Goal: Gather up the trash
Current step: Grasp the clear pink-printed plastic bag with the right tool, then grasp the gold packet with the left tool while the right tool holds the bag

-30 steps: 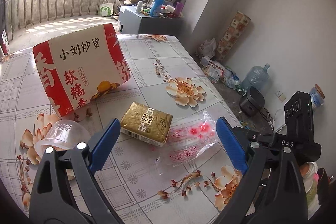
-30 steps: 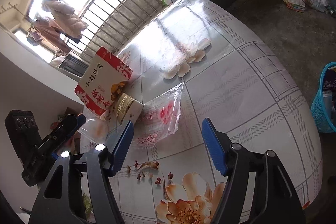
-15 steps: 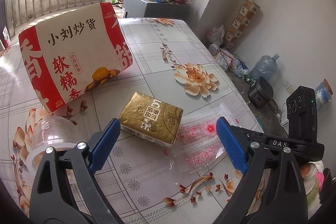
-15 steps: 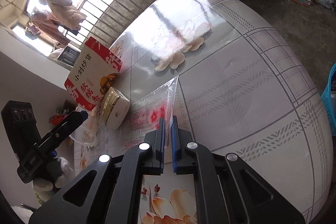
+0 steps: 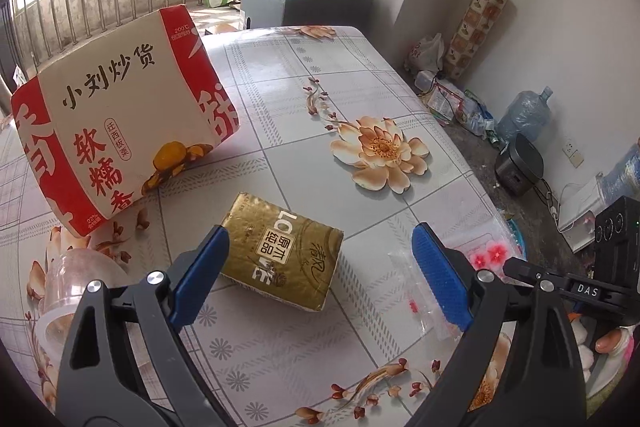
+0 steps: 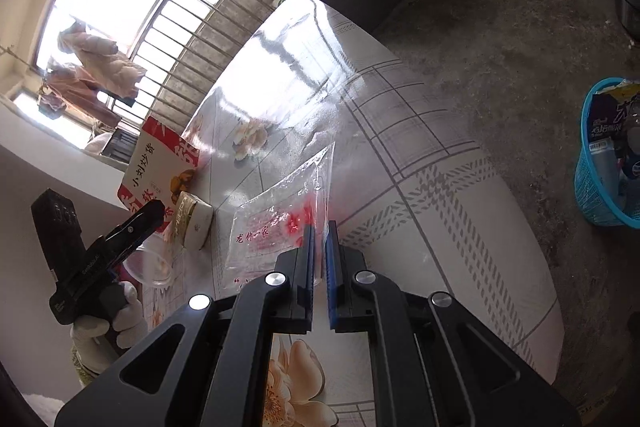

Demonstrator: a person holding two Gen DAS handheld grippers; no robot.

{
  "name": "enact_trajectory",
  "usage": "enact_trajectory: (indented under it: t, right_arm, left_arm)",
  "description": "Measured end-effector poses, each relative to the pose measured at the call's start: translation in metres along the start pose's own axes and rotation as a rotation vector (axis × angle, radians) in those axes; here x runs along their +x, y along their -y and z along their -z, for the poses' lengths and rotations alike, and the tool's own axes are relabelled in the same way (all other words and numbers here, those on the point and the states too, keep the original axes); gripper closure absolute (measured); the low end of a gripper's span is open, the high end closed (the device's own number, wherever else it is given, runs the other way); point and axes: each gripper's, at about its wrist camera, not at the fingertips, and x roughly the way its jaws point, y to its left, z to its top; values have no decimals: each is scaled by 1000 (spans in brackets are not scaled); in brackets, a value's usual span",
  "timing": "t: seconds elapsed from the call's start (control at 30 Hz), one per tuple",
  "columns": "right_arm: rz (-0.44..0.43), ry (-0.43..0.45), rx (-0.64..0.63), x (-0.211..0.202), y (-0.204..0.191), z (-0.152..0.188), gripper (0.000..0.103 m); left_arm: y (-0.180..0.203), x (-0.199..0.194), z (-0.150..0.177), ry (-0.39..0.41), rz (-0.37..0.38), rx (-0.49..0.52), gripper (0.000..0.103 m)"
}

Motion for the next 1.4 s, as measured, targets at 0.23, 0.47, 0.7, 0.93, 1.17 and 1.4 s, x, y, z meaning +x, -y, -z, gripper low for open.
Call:
enact_trajectory:
  t: [0.23,0.47,0.7,0.93,1.17,1.4]
  right_arm:
    - [-6,20,2,-4,7,0,97]
    - [12,39,13,-18,23,-1,97]
    - [50,43,21,-33,36,7,97]
    - [44,49,35,-37,41,11,97]
    - [45,49,26,-34,39,12,97]
    - [35,60,32,-35,39,13,97]
  left_arm:
    - [-7,38,-12,-51,-144,8,15]
    - [11,39,4,-93,-72,69,15]
    - [47,22,43,-106,-10,220,15]
    - [36,19,45,-123,1,118,15]
    - [32,26,31,-119,-11,45,20]
    - [35,29,28,-109,-28,68,22]
